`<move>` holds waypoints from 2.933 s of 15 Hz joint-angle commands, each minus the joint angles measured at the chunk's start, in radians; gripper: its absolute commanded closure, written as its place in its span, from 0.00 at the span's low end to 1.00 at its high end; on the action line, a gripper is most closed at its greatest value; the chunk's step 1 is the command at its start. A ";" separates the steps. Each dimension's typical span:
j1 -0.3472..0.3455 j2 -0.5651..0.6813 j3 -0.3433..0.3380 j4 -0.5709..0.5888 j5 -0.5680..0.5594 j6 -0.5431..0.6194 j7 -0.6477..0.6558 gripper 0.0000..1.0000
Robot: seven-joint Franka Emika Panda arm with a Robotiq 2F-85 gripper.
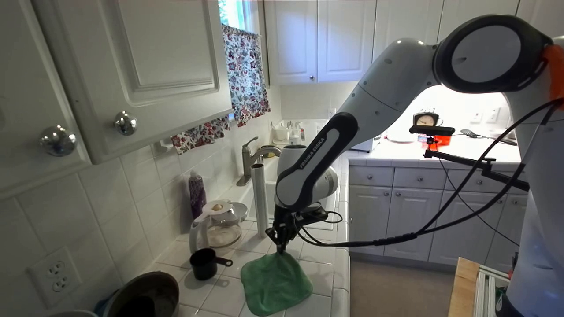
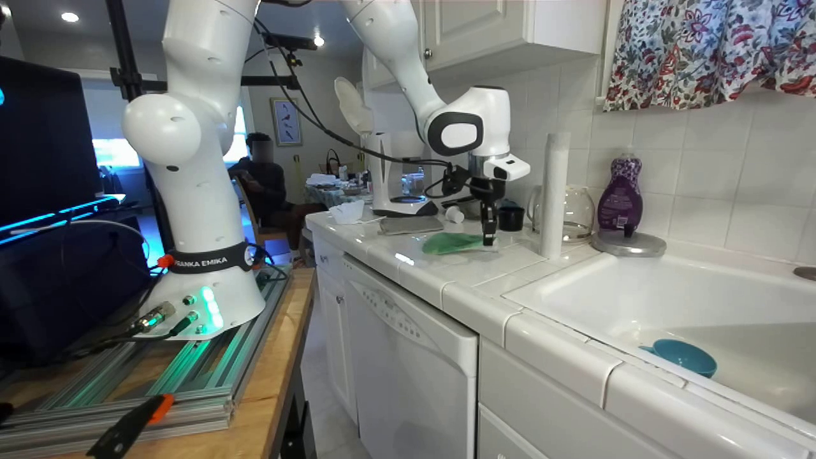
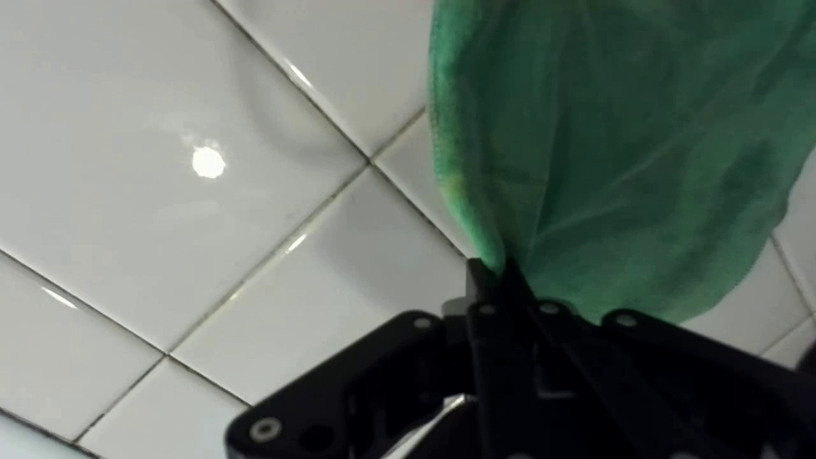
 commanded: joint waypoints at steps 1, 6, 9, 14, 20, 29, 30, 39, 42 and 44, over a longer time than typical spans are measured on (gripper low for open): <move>0.022 0.014 0.001 0.049 -0.027 -0.011 0.028 0.99; 0.020 0.033 0.041 0.090 -0.003 -0.002 -0.025 0.99; 0.010 0.067 0.074 0.130 0.012 0.014 -0.077 0.99; -0.002 0.147 0.126 0.211 0.033 0.018 -0.149 0.99; 0.000 0.237 0.155 0.295 0.025 -0.006 -0.175 0.99; -0.001 0.146 0.152 0.202 0.040 0.016 -0.136 0.23; -0.004 0.121 0.151 0.170 0.045 0.038 -0.135 0.17; -0.024 -0.004 0.136 0.043 0.073 0.055 -0.121 0.00; -0.021 0.002 0.121 0.040 0.062 0.052 -0.106 0.00; -0.023 0.021 0.112 0.050 0.055 0.053 -0.114 0.26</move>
